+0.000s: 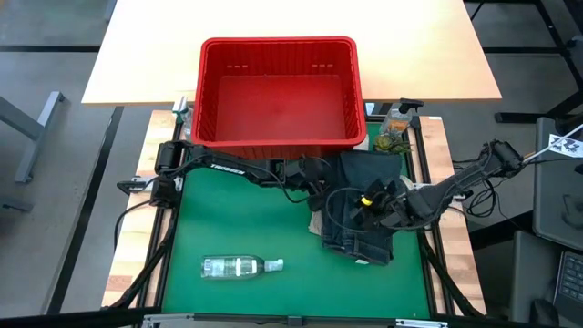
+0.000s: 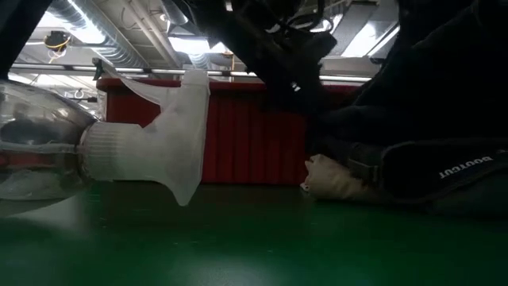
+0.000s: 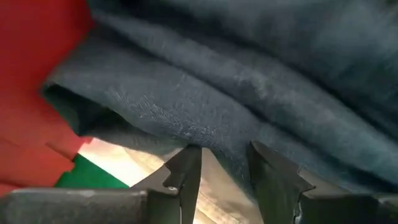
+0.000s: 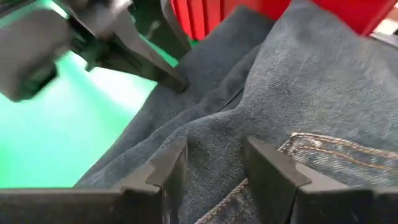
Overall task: Fold laundry
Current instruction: Stack the folded blue pants on top of the folded green polo shirt
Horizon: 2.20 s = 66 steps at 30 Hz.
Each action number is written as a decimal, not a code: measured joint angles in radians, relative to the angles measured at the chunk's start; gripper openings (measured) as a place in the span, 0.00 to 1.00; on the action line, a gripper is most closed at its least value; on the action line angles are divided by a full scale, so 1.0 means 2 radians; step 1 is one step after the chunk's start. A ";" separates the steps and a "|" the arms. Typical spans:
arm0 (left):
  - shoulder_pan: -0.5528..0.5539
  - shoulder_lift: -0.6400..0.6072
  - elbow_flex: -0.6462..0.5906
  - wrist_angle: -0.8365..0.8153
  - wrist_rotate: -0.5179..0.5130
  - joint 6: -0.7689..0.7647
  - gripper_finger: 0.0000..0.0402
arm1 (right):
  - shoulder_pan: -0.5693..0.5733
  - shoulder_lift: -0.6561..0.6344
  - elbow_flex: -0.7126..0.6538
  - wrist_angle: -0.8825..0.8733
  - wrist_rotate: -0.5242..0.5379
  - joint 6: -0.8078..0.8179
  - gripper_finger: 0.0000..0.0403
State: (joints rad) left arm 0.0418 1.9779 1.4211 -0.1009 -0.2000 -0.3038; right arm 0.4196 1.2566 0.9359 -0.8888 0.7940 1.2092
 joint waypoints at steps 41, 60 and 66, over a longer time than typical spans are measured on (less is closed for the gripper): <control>-0.031 -0.012 0.000 0.213 0.021 0.001 0.31 | -0.046 -0.169 -0.048 0.096 -0.041 -0.208 0.39; -0.004 0.149 0.002 0.273 -0.034 -0.001 0.31 | -0.046 -0.165 -0.309 0.164 0.032 0.045 0.39; -0.004 0.150 0.001 0.273 -0.035 -0.001 0.31 | -0.046 -0.167 -0.329 0.196 0.040 0.046 0.39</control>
State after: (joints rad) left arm 0.0338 2.2777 1.4240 0.4449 -0.2707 -0.3050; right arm 0.3267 0.9226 0.2771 -0.4974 0.8745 1.3008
